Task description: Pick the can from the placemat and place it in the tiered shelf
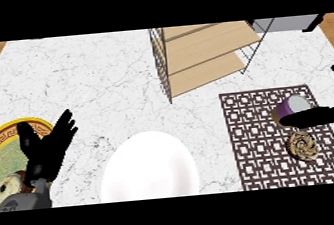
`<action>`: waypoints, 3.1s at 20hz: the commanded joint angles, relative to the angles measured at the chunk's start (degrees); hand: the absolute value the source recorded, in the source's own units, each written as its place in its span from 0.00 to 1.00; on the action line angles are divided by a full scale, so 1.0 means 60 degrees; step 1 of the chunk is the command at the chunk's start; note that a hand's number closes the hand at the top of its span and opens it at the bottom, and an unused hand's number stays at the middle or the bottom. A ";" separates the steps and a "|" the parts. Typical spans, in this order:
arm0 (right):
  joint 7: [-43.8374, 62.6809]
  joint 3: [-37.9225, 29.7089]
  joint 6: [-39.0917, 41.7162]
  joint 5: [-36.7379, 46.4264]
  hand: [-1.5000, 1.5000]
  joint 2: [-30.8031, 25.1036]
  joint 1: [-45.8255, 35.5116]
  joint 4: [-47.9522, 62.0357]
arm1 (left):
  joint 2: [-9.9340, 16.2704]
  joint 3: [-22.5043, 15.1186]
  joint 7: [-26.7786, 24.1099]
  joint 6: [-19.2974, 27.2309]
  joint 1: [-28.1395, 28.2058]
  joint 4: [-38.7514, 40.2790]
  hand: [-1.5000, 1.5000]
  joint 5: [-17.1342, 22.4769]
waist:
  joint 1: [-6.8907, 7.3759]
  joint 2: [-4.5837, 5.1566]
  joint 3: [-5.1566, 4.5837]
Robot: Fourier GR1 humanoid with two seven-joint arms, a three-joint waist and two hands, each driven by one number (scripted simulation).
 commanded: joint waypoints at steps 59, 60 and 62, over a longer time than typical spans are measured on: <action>-0.7187 0.3278 0.3537 0.2338 1.00 0.5554 -0.1918 0.2271 | -0.1022 0.0949 0.0387 -0.1033 0.0222 0.0097 0.50 -0.1235 | 0.0188 -0.0045 -0.0017; -0.7325 0.3543 0.3460 0.2490 1.00 0.5551 -0.1858 0.1907 | -0.0968 0.1101 0.0581 -0.0983 0.0220 -0.0237 0.50 -0.1065 | 0.0119 -0.0081 -0.0008; -0.7049 0.3724 0.3533 0.2548 1.00 0.5281 -0.1420 0.0248 | -0.1011 0.1099 0.0419 -0.0747 0.0515 -0.0270 0.50 -0.1284 | -0.0174 -0.0105 -0.0013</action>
